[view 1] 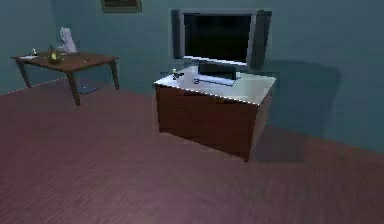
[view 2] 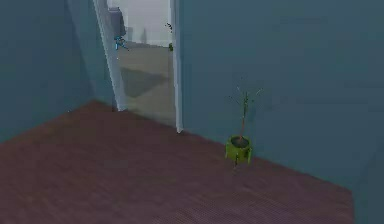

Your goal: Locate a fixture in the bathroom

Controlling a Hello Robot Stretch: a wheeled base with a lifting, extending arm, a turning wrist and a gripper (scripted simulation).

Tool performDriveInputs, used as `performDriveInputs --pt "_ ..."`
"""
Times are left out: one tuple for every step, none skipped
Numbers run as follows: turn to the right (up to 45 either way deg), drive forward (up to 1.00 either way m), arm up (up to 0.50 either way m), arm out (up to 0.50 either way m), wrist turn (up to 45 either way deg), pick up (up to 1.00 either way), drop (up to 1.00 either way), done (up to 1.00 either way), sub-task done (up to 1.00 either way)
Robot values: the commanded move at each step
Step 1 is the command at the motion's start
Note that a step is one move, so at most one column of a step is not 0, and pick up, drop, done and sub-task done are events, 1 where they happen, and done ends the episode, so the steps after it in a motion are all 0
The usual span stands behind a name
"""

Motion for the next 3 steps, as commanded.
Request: performDriveInputs --pt "45.0 0.00 0.00 0.00 0.0 0.00 0.00 0.00 0.00" --pt "30.0 0.00 0.00 0.00 0.0 0.00 0.00 0.00 0.00" --pt "0.0 1.00 0.00 0.00 0.0 0.00 0.00 0.00 0.00"
